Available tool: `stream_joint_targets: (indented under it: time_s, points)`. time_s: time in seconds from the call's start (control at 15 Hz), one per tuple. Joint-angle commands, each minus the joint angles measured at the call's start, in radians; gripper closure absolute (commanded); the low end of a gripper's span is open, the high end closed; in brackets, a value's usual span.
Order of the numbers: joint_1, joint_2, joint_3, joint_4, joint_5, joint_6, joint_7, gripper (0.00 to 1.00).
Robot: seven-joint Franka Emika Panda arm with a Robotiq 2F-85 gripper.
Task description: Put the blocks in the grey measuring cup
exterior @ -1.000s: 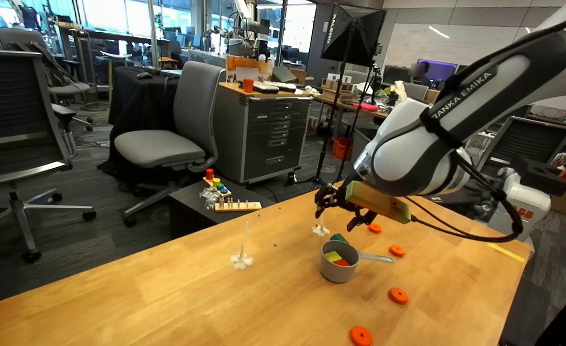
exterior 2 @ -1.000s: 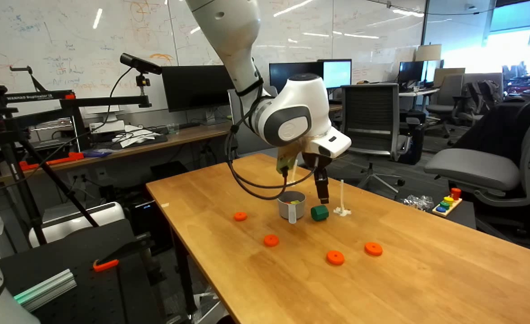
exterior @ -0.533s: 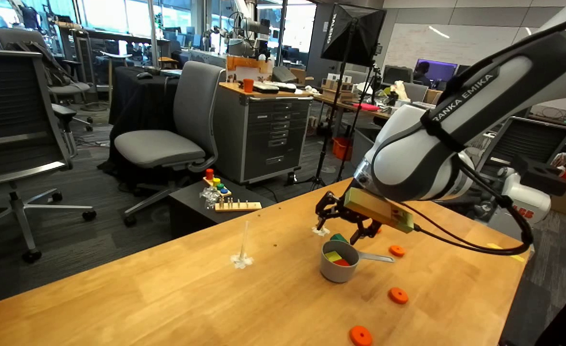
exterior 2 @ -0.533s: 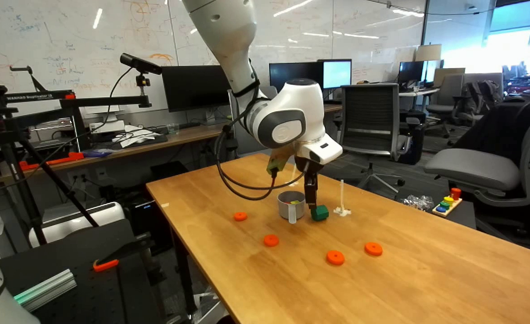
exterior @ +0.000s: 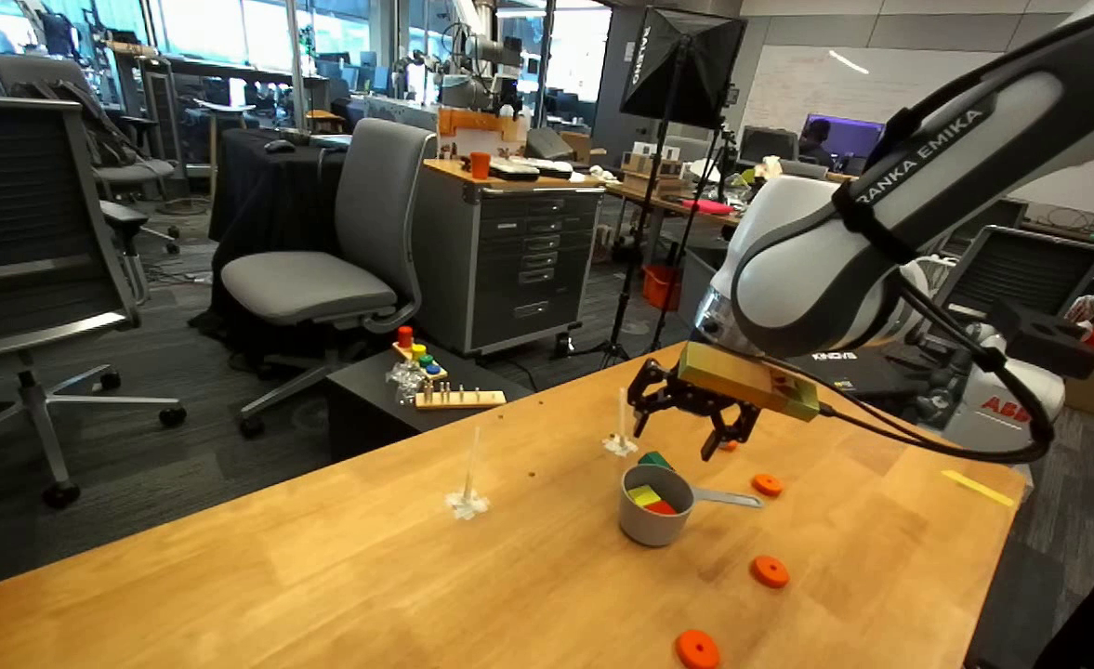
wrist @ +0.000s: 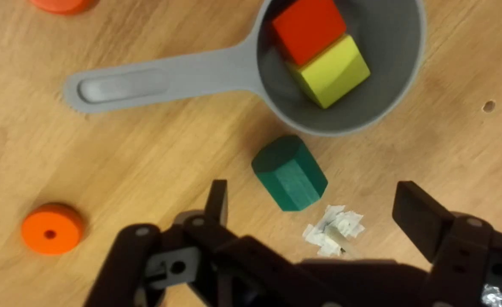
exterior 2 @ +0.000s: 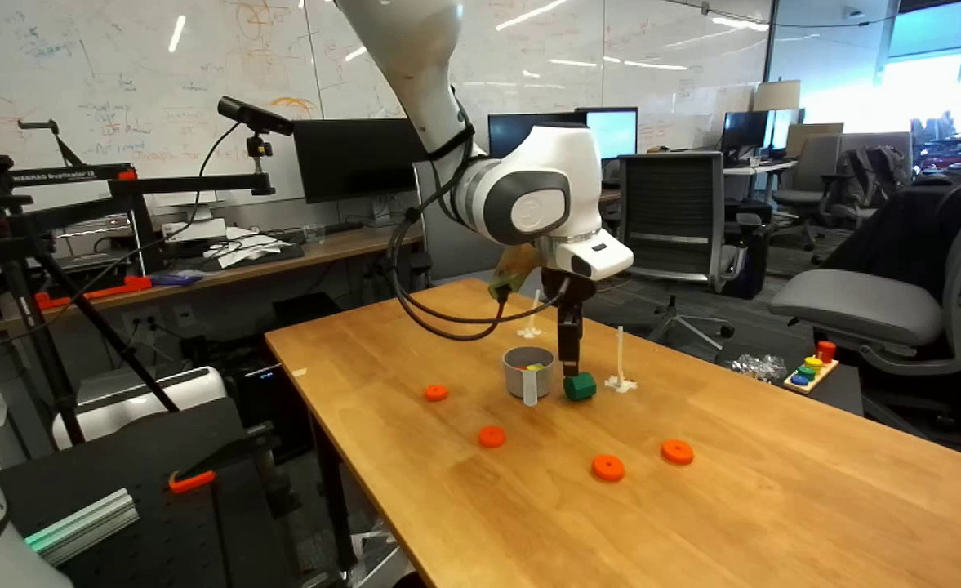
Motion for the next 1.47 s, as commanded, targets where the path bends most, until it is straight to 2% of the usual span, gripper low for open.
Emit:
stream_joint_targets:
  time_s: [0.0,0.2,0.27,0.4,0.6,0.8,1.0,1.4]
  points:
    - [0.024,-0.020,-0.045,0.007,-0.082,0.013,0.016,0.00]
    - [-0.032,-0.018,0.016,0.049,-0.102,-0.103,-0.081,0.00]
    - [-0.025,-0.016,0.007,0.058,-0.120,-0.127,-0.088,0.00]
    - [-0.060,-0.023,0.047,0.088,-0.121,-0.252,-0.172,0.00]
    - [-0.037,-0.013,0.017,0.127,-0.146,-0.341,-0.171,0.00]
    - [-0.012,0.000,-0.019,0.139,-0.212,-0.314,-0.151,0.00]
    - [-0.017,0.024,-0.028,0.164,-0.250,-0.280,-0.149,0.00]
    - [-0.023,0.144,-0.022,0.261,-0.255,-0.225,-0.160,0.00]
